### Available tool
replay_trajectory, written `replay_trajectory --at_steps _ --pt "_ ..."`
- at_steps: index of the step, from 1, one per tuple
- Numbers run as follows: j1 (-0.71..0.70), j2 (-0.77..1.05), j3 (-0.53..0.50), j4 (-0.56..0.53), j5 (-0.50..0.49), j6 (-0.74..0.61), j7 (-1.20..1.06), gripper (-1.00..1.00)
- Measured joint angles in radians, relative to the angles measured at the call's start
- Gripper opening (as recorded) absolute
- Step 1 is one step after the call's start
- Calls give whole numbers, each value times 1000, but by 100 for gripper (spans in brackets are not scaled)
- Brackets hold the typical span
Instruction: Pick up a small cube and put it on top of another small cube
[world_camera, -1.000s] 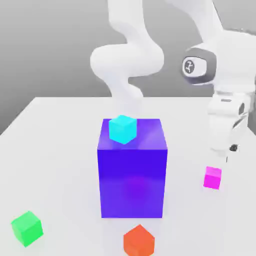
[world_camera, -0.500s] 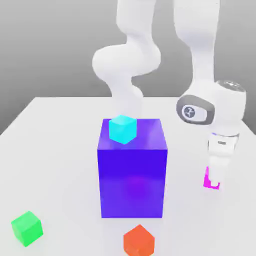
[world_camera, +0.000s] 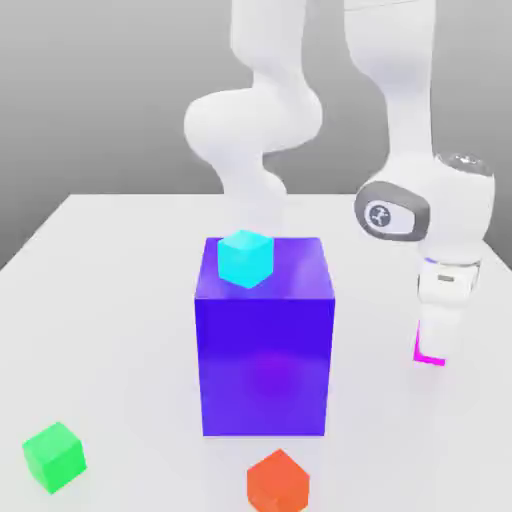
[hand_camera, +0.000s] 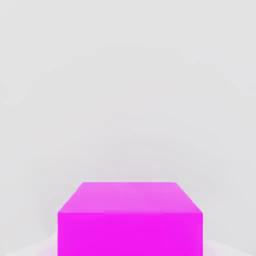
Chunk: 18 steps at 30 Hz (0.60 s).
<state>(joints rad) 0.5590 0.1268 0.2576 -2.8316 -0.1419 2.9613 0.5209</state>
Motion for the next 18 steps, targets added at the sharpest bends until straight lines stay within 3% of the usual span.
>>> replay_trajectory --at_steps 6,8,18 --pt "-24 -92 23 -12 136 -82 -62 -100" --pt "-67 -83 -3 16 133 -88 -2 -100" --pt "-380 -13 -272 234 96 -192 387 -100"
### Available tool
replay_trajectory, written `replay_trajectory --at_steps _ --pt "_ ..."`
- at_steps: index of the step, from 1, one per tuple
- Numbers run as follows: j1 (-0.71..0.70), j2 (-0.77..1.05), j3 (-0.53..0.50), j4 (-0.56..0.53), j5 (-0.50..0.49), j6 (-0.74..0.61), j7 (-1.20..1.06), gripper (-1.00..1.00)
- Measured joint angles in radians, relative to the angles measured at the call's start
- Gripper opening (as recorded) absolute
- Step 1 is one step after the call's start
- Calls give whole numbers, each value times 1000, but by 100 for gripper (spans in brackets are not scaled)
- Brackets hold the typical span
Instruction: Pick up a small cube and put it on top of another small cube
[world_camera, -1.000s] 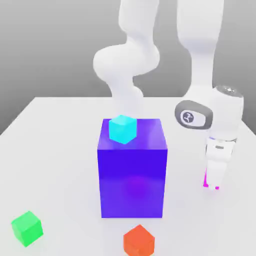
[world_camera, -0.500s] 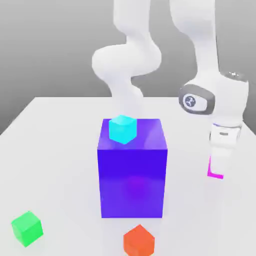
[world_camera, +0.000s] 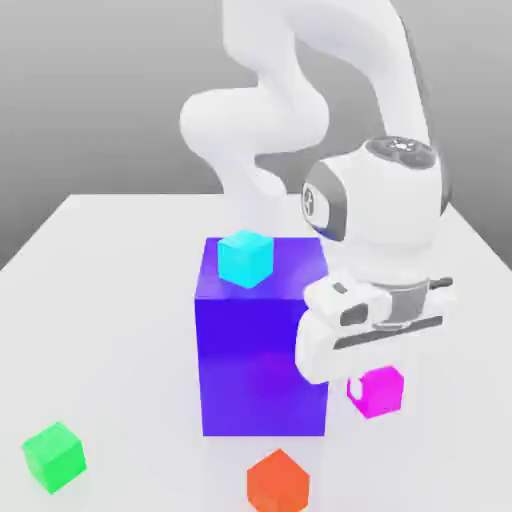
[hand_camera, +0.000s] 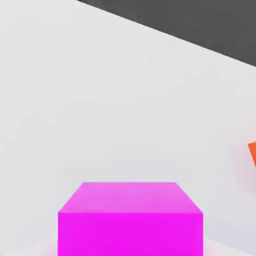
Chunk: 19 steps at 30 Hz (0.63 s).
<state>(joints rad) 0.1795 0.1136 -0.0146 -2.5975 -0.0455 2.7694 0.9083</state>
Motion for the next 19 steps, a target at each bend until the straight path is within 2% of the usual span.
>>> replay_trajectory --at_steps 11,15,16,19 --pt "-284 65 -283 161 148 -157 166 -100" --pt "-372 207 -278 208 257 -80 128 -100" --pt "-383 229 -269 211 272 -62 119 100" --pt "-383 229 -269 211 272 -62 119 100"
